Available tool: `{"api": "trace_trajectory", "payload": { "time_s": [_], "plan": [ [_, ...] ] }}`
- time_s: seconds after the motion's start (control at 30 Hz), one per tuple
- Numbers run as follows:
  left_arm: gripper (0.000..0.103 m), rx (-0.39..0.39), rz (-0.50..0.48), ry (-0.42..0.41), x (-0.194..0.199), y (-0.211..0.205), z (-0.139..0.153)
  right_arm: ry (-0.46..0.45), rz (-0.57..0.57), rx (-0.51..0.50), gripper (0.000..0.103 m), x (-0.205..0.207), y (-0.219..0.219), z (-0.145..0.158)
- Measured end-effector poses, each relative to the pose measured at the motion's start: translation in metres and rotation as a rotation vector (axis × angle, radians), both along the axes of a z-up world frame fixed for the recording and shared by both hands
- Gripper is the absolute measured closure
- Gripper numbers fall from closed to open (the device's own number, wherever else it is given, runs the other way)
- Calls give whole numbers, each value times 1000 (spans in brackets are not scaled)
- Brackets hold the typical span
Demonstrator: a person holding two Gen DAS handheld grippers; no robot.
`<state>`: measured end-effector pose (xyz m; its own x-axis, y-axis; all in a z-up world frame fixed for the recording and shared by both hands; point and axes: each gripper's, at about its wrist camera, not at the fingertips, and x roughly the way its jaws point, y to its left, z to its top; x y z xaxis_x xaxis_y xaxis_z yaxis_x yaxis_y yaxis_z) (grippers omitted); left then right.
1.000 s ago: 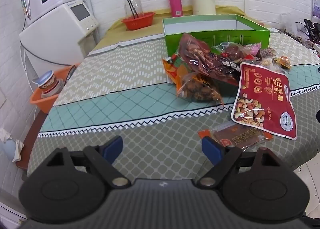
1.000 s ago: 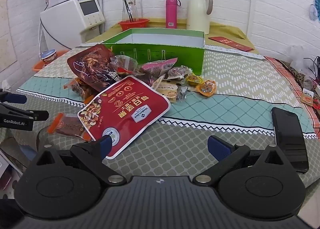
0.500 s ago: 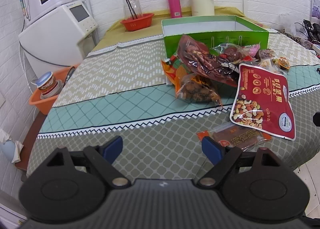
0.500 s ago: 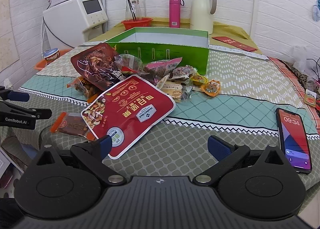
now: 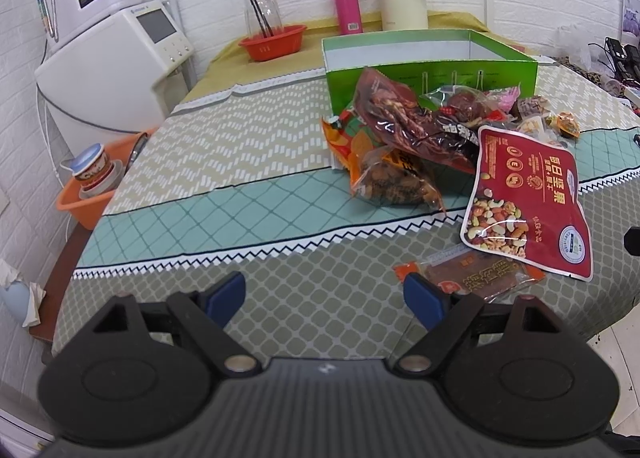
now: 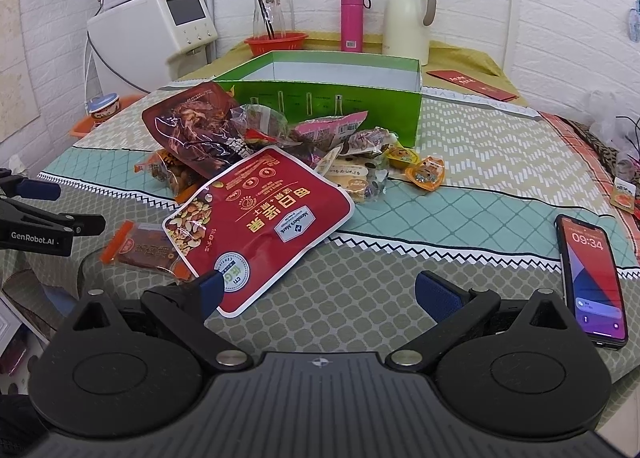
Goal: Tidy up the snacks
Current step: 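Move the left tool toward the red mixed-nut pouch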
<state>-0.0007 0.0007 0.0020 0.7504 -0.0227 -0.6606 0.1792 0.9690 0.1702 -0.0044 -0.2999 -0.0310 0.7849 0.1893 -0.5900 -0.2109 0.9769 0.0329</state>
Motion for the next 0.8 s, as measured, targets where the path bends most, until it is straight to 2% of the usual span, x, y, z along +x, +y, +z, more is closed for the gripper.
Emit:
{"api": "trace_trajectory", "payload": {
  "time_s": [0.8],
  "plan": [
    [17, 6, -16, 18, 12, -1, -4, 26, 14, 5, 0, 11, 1, -4]
  ]
}}
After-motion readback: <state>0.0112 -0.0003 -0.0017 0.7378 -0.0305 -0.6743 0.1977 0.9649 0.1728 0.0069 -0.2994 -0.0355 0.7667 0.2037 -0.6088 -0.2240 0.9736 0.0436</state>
